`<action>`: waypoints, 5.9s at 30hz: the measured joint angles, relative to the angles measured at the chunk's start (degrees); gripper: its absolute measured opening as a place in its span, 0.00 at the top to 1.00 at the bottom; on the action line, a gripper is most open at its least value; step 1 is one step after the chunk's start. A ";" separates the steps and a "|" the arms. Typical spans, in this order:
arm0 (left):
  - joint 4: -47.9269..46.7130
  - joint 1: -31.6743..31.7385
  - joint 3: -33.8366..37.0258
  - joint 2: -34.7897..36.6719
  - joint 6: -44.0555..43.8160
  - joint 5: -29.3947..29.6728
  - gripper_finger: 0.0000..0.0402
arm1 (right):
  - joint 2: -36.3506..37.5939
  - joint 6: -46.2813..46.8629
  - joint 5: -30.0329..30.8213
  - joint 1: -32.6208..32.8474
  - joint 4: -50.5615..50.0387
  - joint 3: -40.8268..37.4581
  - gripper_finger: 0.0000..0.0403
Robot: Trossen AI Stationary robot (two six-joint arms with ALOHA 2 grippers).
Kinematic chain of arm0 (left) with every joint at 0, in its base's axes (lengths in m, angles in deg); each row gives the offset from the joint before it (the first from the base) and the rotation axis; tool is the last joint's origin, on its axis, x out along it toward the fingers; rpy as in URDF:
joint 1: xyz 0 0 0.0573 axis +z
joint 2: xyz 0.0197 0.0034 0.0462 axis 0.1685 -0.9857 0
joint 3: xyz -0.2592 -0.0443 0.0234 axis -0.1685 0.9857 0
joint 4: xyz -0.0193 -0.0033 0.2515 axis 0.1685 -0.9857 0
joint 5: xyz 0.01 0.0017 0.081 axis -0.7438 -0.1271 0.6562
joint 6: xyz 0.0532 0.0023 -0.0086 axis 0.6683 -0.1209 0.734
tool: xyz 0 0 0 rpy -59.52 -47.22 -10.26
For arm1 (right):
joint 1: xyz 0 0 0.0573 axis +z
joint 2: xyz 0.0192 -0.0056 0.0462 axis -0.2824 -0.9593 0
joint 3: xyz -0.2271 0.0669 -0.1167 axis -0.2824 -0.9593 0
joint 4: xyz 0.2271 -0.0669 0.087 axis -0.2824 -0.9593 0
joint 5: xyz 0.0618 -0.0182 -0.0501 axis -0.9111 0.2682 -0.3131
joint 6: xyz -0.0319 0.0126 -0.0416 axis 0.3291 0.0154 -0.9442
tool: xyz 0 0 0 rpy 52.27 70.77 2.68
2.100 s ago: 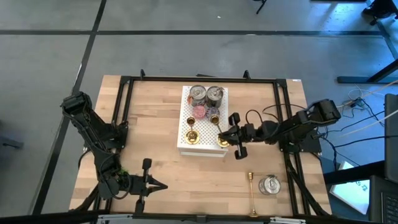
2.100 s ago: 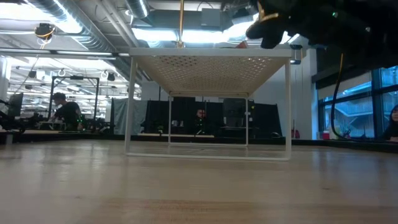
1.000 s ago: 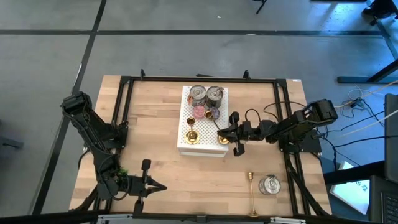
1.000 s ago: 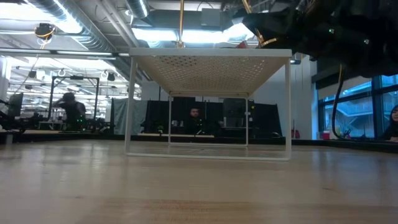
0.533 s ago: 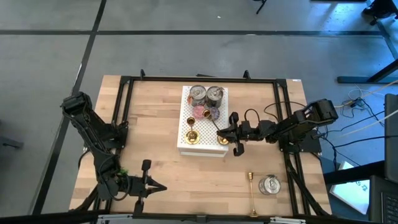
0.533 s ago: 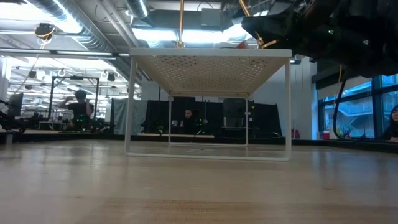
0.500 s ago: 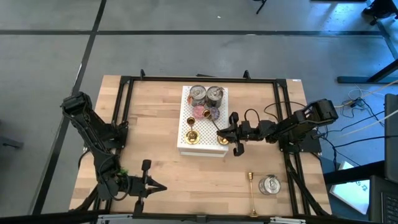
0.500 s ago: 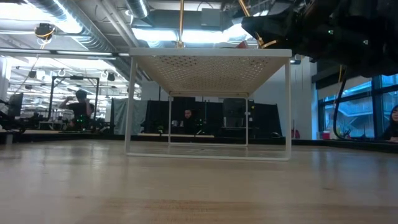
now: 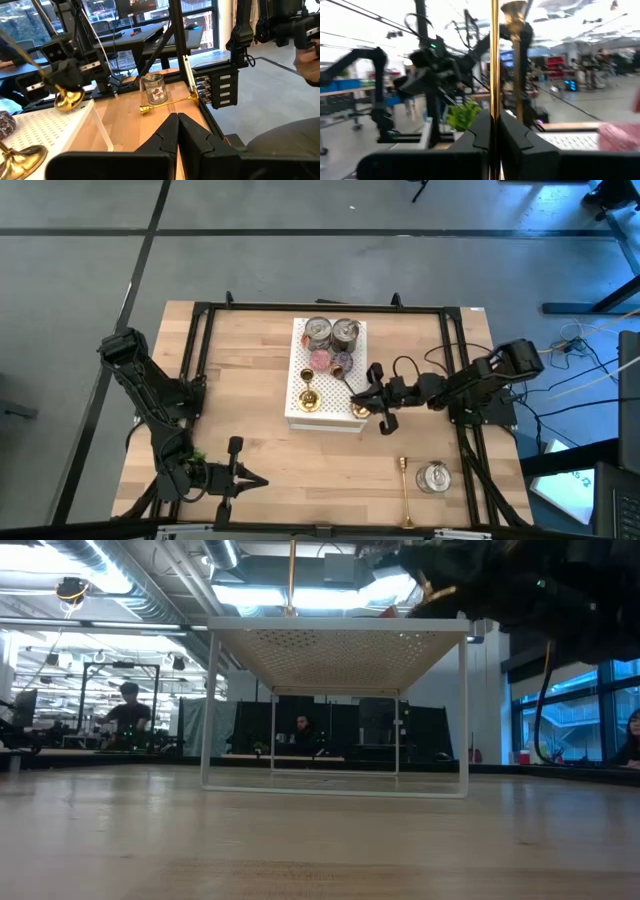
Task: Pick & Place candle stick holders
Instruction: Put the top gold candle holder on the shelf
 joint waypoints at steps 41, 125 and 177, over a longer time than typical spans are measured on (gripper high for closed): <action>-3.55 31.01 -40.41 -15.64 11.76 -26.09 0.94 | 14.26 -0.75 -10.84 8.59 -18.33 15.97 0.96; -6.69 35.09 -40.02 -13.18 8.20 -31.19 0.87 | 14.26 -11.56 4.53 15.27 -34.41 23.46 0.96; -21.73 27.10 -39.80 -12.11 3.16 -16.18 0.97 | 19.39 3.60 9.70 13.30 -67.68 21.83 0.52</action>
